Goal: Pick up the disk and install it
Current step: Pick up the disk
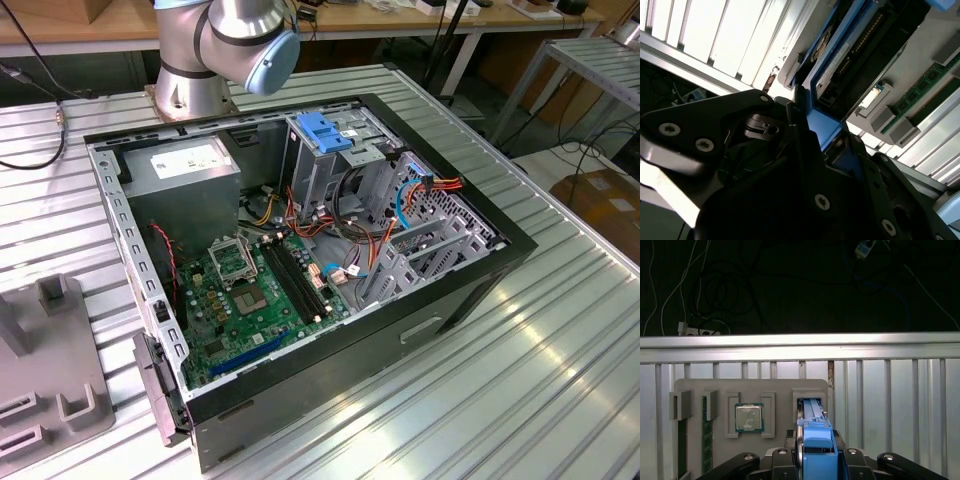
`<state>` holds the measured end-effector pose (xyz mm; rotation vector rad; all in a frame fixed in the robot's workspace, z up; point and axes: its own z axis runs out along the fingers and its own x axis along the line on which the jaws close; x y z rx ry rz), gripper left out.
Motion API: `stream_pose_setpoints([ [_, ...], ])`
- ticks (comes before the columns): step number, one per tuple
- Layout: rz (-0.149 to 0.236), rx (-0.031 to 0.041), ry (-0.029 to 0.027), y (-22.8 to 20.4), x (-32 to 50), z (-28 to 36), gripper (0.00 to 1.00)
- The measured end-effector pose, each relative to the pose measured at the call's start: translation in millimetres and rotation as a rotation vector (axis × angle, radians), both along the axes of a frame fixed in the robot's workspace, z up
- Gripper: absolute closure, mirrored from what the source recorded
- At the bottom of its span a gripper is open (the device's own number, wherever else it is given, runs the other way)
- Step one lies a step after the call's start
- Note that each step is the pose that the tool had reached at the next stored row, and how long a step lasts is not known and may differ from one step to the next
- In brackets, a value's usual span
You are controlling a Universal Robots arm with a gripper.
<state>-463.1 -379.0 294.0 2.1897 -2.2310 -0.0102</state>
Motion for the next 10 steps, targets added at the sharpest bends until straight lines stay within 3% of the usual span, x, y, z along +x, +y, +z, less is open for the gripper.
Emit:
stream_pose_setpoints([
  [10, 0.009, 0.0, 0.0, 0.0, 0.0, 0.0, 0.63],
])
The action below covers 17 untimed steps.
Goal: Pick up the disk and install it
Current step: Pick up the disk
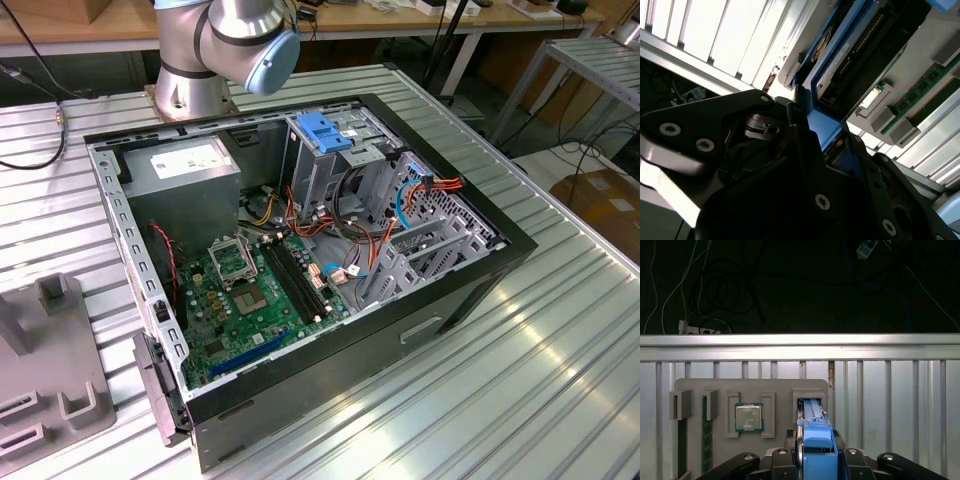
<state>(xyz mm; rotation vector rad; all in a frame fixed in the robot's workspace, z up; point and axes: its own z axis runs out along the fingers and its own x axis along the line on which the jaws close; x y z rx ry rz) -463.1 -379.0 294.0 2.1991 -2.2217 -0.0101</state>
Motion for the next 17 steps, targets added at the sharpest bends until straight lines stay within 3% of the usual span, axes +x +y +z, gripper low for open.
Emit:
stream_pose_setpoints([
  [7, -0.001, 0.0001, -0.0002, 0.0, 0.0, 3.2, 0.63],
  [17, -0.001, 0.0, 0.0, 0.0, 0.0, 21.0, 0.63],
])
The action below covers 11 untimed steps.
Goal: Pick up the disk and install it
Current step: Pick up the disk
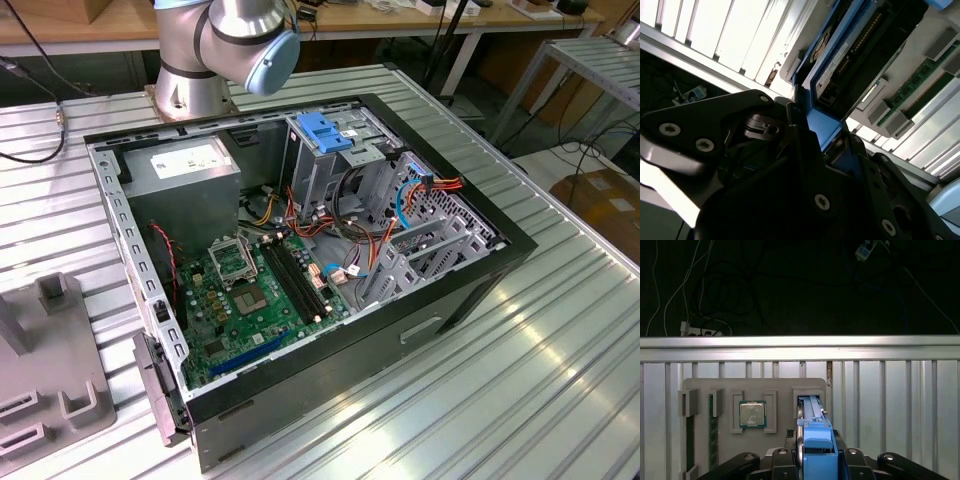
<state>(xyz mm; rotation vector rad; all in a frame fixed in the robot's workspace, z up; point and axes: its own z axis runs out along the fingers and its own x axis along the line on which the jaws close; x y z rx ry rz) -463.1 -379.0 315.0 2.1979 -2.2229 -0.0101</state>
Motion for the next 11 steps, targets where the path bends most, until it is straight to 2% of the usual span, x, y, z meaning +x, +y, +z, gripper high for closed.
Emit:
stream_pose_setpoints([
  [11, 0.0, 0.0, 0.0, 0.0, 0.0, 23.2, 0.63],
])
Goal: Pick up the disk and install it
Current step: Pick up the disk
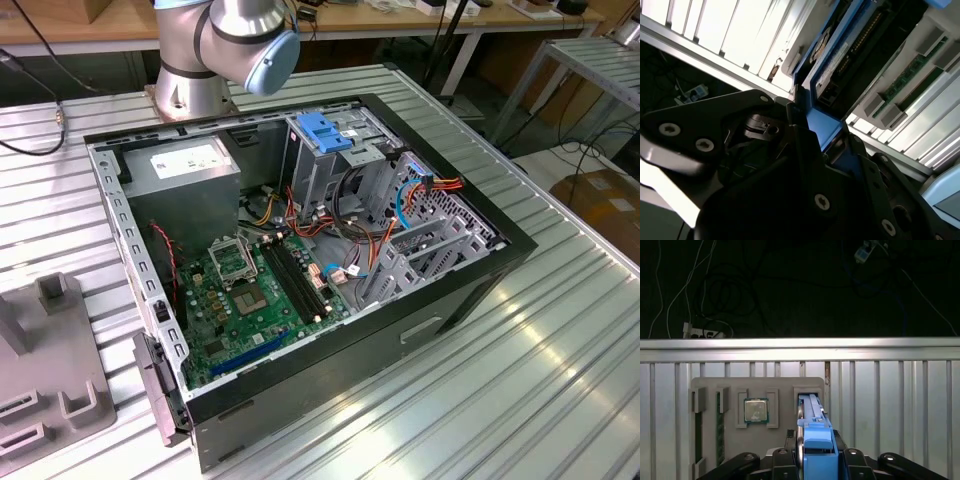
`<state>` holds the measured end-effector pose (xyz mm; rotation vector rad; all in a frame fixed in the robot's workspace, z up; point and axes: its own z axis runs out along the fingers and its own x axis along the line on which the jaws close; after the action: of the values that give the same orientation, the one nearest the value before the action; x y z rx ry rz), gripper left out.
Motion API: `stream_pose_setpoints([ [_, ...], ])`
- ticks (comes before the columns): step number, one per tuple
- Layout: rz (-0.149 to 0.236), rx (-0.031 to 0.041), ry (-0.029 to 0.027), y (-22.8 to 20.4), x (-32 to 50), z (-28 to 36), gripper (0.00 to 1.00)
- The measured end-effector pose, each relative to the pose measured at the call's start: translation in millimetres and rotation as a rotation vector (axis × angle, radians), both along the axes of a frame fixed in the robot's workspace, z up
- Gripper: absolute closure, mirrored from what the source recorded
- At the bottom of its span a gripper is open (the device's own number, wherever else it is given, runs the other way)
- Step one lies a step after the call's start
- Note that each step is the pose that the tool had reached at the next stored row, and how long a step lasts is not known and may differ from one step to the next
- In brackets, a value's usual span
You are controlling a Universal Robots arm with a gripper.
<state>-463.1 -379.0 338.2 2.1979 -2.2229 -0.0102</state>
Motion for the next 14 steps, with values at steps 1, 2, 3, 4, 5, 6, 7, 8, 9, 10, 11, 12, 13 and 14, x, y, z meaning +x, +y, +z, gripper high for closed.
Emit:
stream_pose_setpoints([
  [1, 0.0, 0.0, -0.0001, 0.0, 0.0, 1.8, 0.63],
  [2, 0.0, 0.0, -0.0002, 0.0, 0.0, 3.6, 0.63],
  [3, 0.0, 0.0001, -0.0001, 0.0, 0.0, 5.5, 0.63],
  [4, 0.0, 0.0, -0.0001, 0.0, 0.0, 7.5, 0.63],
  [5, 0.0, 0.0, -0.0001, 0.0, 0.0, 13.1, 0.63],
  [6, 0.0, 0.0, -0.0001, 0.0, 0.0, 15.1, 0.63],
  [7, 0.0, 0.0, 0.0, 0.0, 0.0, 17.1, 0.63],
  [8, 0.0, 0.0, -0.0001, 0.0, 0.0, 19.9, 0.63],
  [9, 0.0, 0.0, 0.0, 0.0, 0.0, 21.7, 0.63],
  [10, 0.0, 0.0, -0.0001, 0.0, 0.0, 23.3, 0.63],
  [11, 0.0, 0.0, -0.0001, 0.0, 0.0, 26.6, 0.63],
  [12, 0.0, 0.0, -0.0001, 0.0, 0.0, 28.3, 0.63],
  [13, 0.0, 0.0, -0.0001, 0.0, 0.0, 30.3, 0.63],
  [14, 0.0, 0.0, -0.0001, 0.0, 0.0, 32.1, 0.63],
])
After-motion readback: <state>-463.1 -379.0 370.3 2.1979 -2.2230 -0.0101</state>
